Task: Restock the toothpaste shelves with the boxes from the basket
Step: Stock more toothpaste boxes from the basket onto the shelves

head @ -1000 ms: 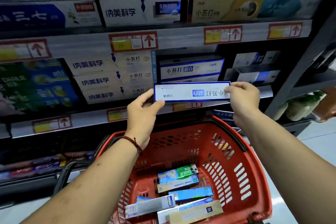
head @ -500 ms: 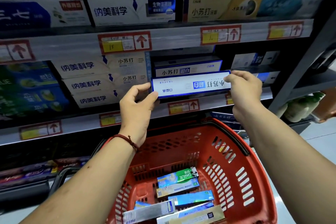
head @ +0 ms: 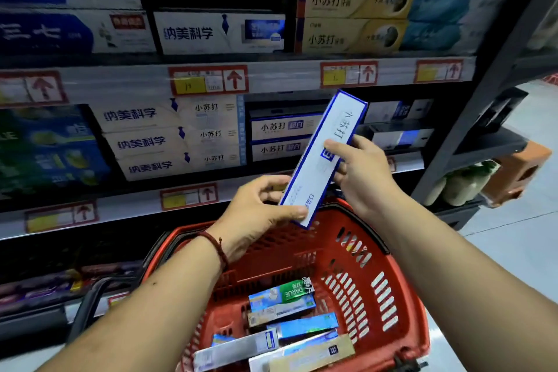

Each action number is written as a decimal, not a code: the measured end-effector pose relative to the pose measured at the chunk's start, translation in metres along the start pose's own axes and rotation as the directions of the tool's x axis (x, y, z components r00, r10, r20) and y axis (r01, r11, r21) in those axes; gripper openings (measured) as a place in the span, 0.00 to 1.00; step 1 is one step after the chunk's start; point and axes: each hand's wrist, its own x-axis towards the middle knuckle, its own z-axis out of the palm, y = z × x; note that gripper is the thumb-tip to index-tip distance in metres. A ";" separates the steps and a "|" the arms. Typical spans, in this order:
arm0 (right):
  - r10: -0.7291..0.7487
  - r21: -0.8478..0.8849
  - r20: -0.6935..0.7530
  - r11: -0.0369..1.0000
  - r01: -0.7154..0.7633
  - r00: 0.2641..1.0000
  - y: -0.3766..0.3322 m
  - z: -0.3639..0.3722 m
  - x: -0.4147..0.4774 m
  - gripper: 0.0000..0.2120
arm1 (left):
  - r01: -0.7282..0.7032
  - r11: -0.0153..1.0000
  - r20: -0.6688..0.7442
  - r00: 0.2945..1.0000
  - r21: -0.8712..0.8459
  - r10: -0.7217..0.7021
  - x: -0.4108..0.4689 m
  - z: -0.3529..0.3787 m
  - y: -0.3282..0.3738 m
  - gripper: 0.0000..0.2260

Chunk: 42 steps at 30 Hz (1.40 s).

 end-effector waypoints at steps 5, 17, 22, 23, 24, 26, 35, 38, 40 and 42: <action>0.031 -0.265 0.285 0.963 0.047 0.958 0.008 0.002 -0.017 0.20 | 0.045 0.999 0.055 0.998 -0.017 -0.044 -0.010 0.003 -0.002 0.23; 0.026 -0.822 0.365 0.478 0.309 0.931 -0.008 -0.010 -0.004 0.20 | -0.104 0.853 -0.220 0.975 -0.512 -0.013 0.004 -0.026 0.019 0.30; 0.079 -0.748 0.132 0.662 0.047 0.988 0.003 -0.024 0.009 0.25 | -0.146 0.811 -0.298 0.954 -0.566 -0.036 0.013 -0.028 0.016 0.29; 0.137 -0.609 0.109 0.792 -0.043 0.985 0.008 -0.024 0.010 0.24 | -0.160 0.819 -0.303 0.953 -0.552 -0.019 0.015 -0.027 0.015 0.29; 0.162 -0.489 0.100 0.867 -0.093 0.982 0.011 -0.026 0.012 0.22 | -0.176 0.827 -0.310 0.951 -0.535 0.002 0.017 -0.026 0.015 0.28; 0.144 -0.351 0.098 0.931 -0.101 0.985 0.011 -0.030 0.016 0.19 | -0.222 0.856 -0.357 0.933 -0.467 0.047 0.021 -0.025 0.013 0.29; -0.081 -0.357 -0.078 0.933 0.048 0.994 0.003 -0.025 0.037 0.10 | -0.155 0.958 -0.585 0.764 0.240 0.270 0.025 -0.017 0.018 0.29; -0.177 -0.409 -0.158 0.907 0.099 0.971 -0.002 -0.028 0.049 0.11 | -0.164 0.946 -0.553 0.778 0.280 0.298 0.031 -0.017 0.020 0.26; -0.237 -0.416 -0.188 0.898 0.142 0.953 -0.010 -0.029 0.058 0.12 | -0.185 0.946 -0.512 0.804 0.267 0.302 0.033 -0.014 0.022 0.28; -0.287 -0.413 -0.204 0.892 0.183 0.936 -0.019 -0.029 0.067 0.12 | -0.203 0.948 -0.477 0.826 0.244 0.300 0.035 -0.011 0.026 0.30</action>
